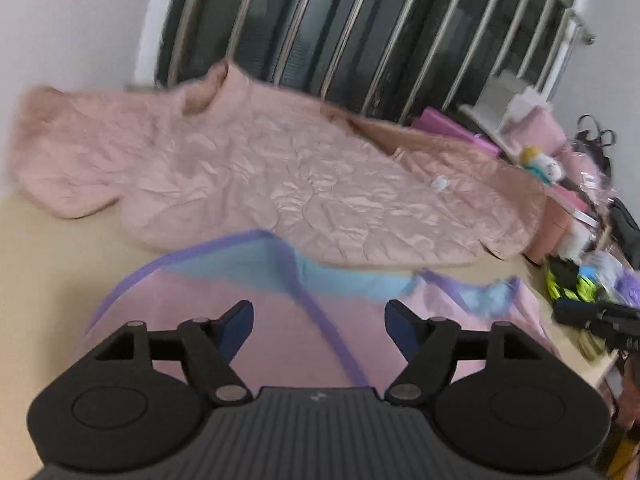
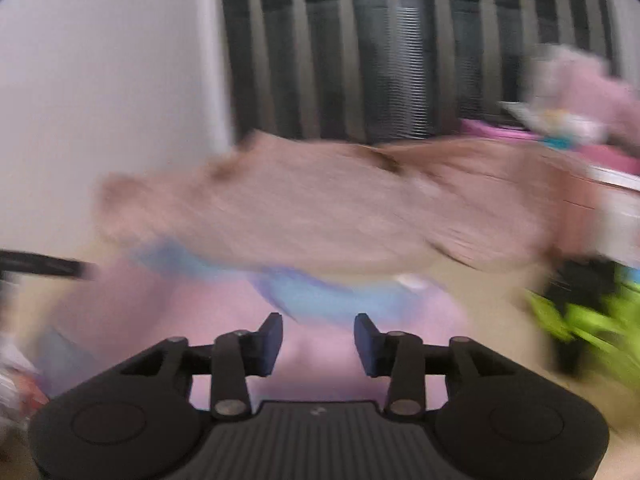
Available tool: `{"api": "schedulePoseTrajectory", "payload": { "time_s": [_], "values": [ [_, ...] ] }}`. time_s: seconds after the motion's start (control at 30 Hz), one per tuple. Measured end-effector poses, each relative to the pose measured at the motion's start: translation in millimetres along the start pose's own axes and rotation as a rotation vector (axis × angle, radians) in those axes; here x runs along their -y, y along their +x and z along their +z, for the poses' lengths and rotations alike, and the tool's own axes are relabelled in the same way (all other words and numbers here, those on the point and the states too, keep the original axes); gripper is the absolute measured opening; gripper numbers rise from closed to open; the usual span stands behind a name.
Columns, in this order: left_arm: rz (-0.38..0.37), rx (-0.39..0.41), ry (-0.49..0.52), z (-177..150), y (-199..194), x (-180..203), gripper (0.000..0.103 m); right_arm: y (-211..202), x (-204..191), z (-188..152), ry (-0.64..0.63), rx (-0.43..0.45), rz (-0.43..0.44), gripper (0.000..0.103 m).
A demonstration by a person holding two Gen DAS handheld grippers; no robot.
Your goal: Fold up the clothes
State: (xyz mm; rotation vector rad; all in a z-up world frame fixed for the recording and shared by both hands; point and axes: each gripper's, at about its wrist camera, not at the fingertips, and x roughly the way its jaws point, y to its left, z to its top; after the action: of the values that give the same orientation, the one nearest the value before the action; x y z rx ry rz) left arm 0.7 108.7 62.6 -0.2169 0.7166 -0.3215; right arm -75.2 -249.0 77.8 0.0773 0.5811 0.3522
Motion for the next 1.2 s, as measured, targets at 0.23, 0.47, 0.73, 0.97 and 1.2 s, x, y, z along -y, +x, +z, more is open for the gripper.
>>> {"api": "schedulePoseTrajectory", "payload": {
  "time_s": [0.23, 0.47, 0.73, 0.97, 1.2],
  "values": [
    [0.036, -0.102, -0.043, 25, 87, -3, 0.02, 129, 1, 49, 0.159, -0.15, 0.032, 0.04],
    [-0.049, 0.024, -0.226, 24, 94, -28, 0.004, 147, 13, 32, 0.246, -0.081, 0.001, 0.003],
    [-0.061, 0.027, -0.14, 7, 47, -33, 0.053, 118, 20, 21, 0.274, -0.066, -0.063, 0.025],
    [-0.032, -0.028, 0.147, -66, -45, -23, 0.057, -3, 10, -13, 0.073, 0.034, -0.103, 0.053],
    [-0.258, -0.043, 0.091, -111, -75, -40, 0.059, -62, 21, -80, 0.037, -0.017, -0.229, 0.047]
  ]
}}
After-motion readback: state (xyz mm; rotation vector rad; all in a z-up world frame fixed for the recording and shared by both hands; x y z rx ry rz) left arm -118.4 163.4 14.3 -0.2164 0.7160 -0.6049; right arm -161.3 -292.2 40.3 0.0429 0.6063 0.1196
